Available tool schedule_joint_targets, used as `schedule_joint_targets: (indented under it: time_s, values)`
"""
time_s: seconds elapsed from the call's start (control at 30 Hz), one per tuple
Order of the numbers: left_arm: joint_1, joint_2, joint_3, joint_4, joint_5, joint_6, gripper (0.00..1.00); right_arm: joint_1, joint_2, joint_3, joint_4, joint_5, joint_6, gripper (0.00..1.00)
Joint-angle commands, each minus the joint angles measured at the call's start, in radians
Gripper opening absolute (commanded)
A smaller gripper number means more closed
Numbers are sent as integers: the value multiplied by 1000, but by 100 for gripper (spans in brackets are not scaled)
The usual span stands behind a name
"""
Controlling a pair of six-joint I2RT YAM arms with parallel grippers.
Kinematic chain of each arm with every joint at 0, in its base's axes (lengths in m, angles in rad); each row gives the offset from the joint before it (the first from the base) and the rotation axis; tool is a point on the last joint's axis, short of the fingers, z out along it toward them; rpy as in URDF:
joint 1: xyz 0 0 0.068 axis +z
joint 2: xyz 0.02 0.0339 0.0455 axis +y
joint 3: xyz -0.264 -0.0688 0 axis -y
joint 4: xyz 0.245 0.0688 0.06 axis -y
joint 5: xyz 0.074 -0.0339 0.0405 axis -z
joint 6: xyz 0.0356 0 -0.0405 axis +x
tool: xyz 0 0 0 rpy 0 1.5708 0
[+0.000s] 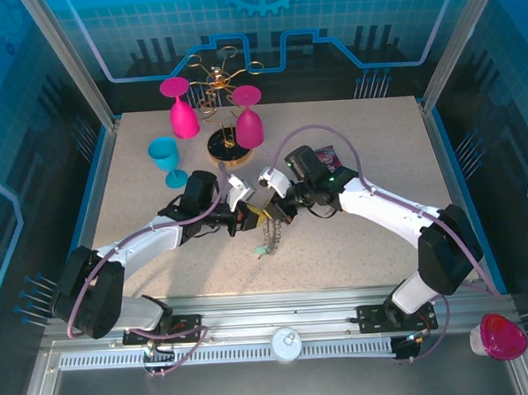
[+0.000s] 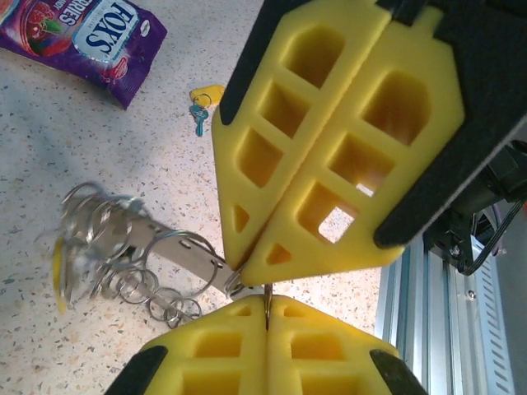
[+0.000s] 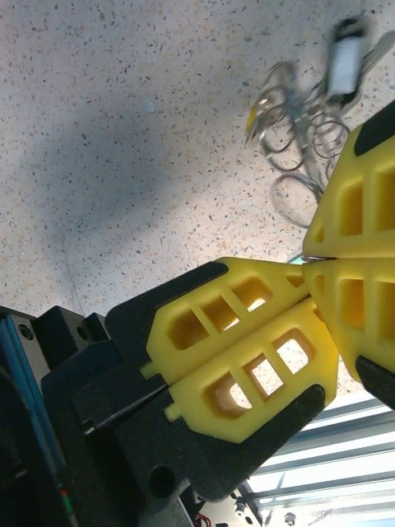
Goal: Put the keys on the keyring
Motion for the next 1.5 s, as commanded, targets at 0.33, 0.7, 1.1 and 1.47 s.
schedule_joint_targets:
  time_s: [0.33,0.7,1.1,1.47]
  values:
    - [-100,-110,-64,-56,-91,323,0,-80,-2,-5,71,-137,197,0]
    - [-121,-288,-184,70,-103,337,39,-81,-47,-45,94,-149,74,0]
    - [-31,-333,-167,118,-123,207,37,-86,-106,-69,87,-310,-140,0]
    - [-22,-227,-112,146,6,183,39,-79,-111,-50,26,-327,-229,0]
